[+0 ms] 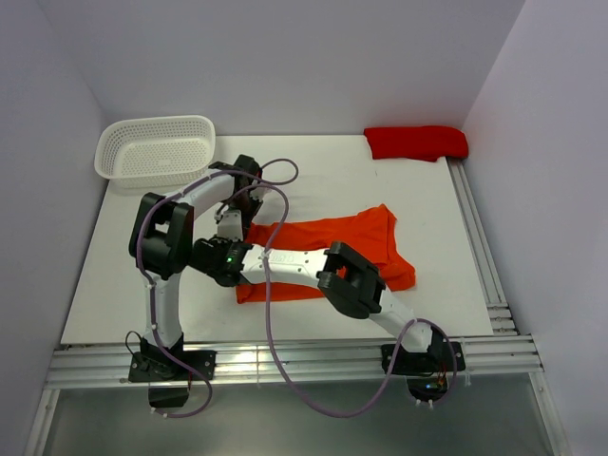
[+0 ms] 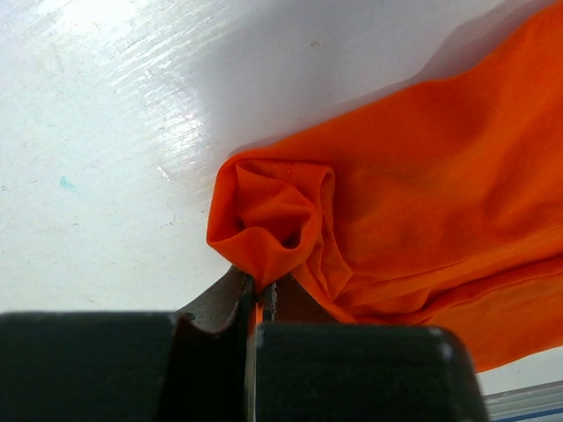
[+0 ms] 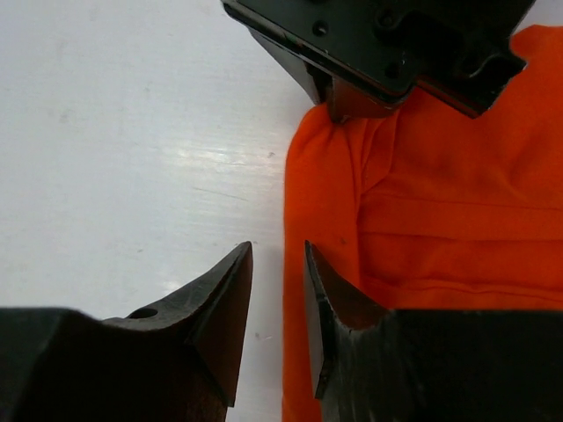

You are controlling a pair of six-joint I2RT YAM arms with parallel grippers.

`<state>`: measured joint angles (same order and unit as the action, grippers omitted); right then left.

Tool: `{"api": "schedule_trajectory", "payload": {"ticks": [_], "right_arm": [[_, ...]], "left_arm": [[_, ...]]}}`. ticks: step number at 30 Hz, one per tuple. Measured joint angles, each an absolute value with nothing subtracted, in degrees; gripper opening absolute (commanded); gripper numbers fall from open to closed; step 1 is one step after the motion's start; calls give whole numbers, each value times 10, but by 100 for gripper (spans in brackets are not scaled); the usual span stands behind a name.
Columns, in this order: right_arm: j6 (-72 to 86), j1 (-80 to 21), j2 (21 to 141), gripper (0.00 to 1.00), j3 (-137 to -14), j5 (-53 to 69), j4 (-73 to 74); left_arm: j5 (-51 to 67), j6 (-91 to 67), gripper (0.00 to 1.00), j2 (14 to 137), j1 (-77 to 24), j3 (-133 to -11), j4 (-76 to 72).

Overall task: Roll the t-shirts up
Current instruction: Roll the tshirt

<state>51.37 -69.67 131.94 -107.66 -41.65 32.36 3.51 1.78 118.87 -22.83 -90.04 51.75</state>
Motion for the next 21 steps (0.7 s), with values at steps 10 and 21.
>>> {"api": "schedule_trajectory", "payload": {"ticks": [10,21], "right_arm": [[551,-698,1373,38,-1150,-454,441],[563,-702,1384,45,-1150,-449,469]], "left_arm": [[35,17,3,1191,-228,-902,519],[35,9,11,1198,-232,-918,531]]}}
